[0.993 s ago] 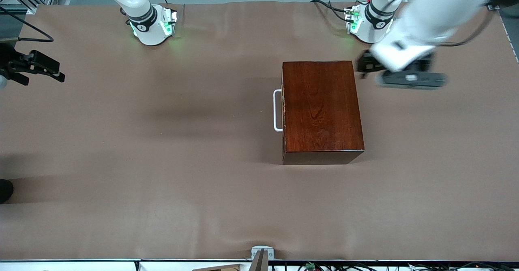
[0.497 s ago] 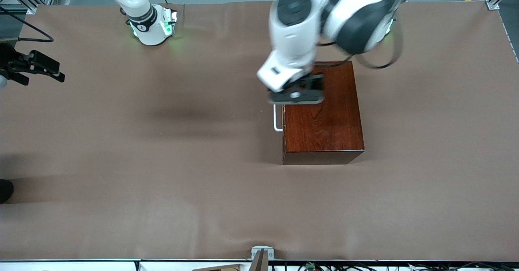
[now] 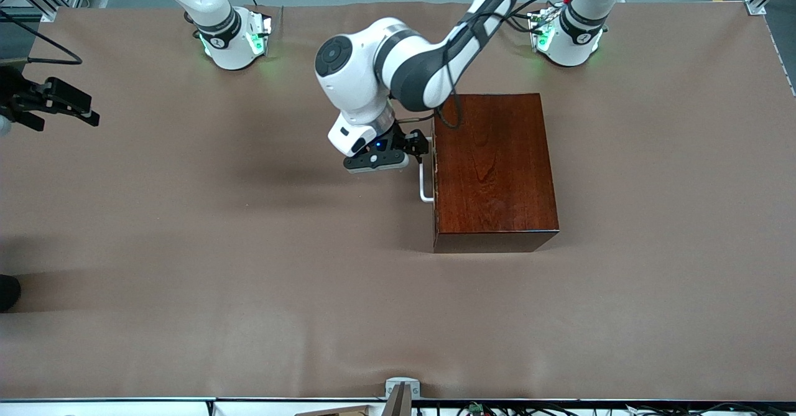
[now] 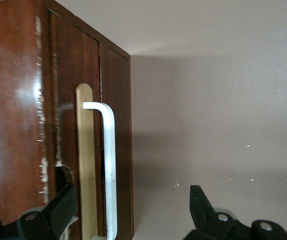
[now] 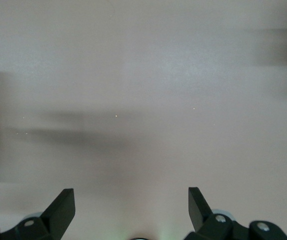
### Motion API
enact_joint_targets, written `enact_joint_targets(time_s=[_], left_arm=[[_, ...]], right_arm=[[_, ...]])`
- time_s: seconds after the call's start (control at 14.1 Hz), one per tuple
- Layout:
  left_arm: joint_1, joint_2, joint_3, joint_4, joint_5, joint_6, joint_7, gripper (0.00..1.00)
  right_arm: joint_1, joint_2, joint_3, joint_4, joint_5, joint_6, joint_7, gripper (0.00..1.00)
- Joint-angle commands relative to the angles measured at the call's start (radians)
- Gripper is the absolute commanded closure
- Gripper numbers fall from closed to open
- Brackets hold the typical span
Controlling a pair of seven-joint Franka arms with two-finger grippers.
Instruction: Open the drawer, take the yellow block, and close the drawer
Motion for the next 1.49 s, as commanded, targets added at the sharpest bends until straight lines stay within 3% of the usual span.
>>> enact_joint_targets(time_s=[0.0, 0.28, 0.71, 1.14, 1.42], left_arm=[[-0.005, 0.06, 0.011, 0.04, 0.026, -0.018, -0.001, 0.0], [-0.02, 0.12, 0.013, 0.041, 0.039, -0.012, 0.005, 0.0], [-0.023, 0.129, 0.01, 0.043, 0.033, -0.006, -0.001, 0.0], [-0.022, 0.131, -0.042, 0.047, 0.013, 0.106, -0.136, 0.0], [-0.02, 0.137, -0.044, 0.049, -0.073, 0.225, -0.2, 0.0]], right_arm=[[-0.014, 0.003, 0.016, 0.01, 0.0, -0.007, 0.002, 0.0], [-0.013, 0.003, 0.016, 0.011, 0.0, -0.007, 0.002, 0.0], [-0.011, 0.003, 0.016, 0.011, 0.0, -0.007, 0.002, 0.0], [-0.013, 0.003, 0.016, 0.011, 0.002, -0.007, 0.002, 0.0], [-0.014, 0.003, 0.016, 0.011, 0.002, -0.007, 0.002, 0.0]])
